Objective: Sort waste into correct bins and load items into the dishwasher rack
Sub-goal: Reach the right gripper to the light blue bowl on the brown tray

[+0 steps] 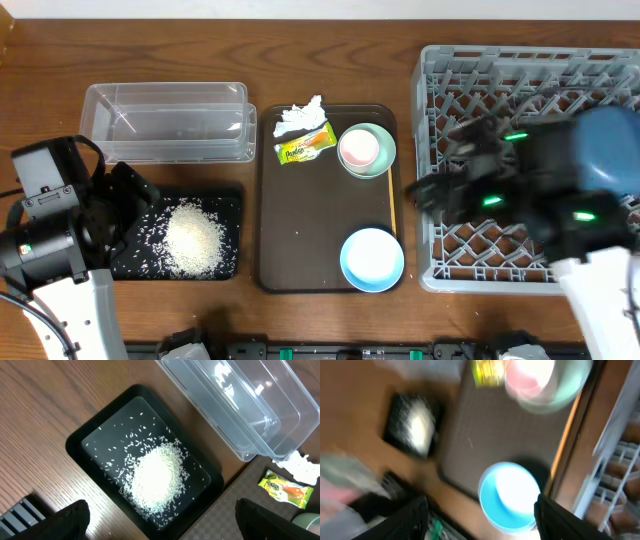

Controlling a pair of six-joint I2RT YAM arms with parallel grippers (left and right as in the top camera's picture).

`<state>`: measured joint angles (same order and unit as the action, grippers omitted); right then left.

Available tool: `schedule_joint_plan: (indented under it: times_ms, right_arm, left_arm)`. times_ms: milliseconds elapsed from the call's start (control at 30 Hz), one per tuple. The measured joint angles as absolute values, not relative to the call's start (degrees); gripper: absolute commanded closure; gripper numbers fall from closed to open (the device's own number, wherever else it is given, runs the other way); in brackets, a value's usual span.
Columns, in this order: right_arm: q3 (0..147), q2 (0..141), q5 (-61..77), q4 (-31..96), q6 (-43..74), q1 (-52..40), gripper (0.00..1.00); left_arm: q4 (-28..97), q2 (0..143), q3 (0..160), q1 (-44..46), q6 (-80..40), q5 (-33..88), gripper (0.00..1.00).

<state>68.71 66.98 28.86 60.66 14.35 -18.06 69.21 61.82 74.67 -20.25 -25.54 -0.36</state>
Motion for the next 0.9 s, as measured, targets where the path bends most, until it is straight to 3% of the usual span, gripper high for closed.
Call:
schedule_joint_plan:
  times_ms: [167,333,667,800,900]
  right_arm:
    - [68.7,75.0,13.2,61.3,21.9,-36.0,0.45]
    - [68.7,85.3,5.4,58.8,29.9,-47.5,0.46]
    - [68.7,101.2,2.4,55.4,38.6,-55.9,0.52]
    - [68.7,103.4,1.7,52.9,40.2,-57.3,0.61]
    - [68.7,105.4,1.2,51.2,40.7,-57.9,0.83]
  left_arm:
    - [69.2,61.8,74.7,-20.3,-25.5,-0.4,0.05]
    - [69.2,61.8,74.7,-20.3,-25.5,-0.4,0.05]
    - [69.2,61.8,74.7,-20.3,-25.5,-0.4,0.05]
    - [69.2,61.8,74.7,-20.3,-25.5,-0.4,0.05]
    - [69.2,61.8,74.7,-20.3,-25.5,-0.4,0.05]
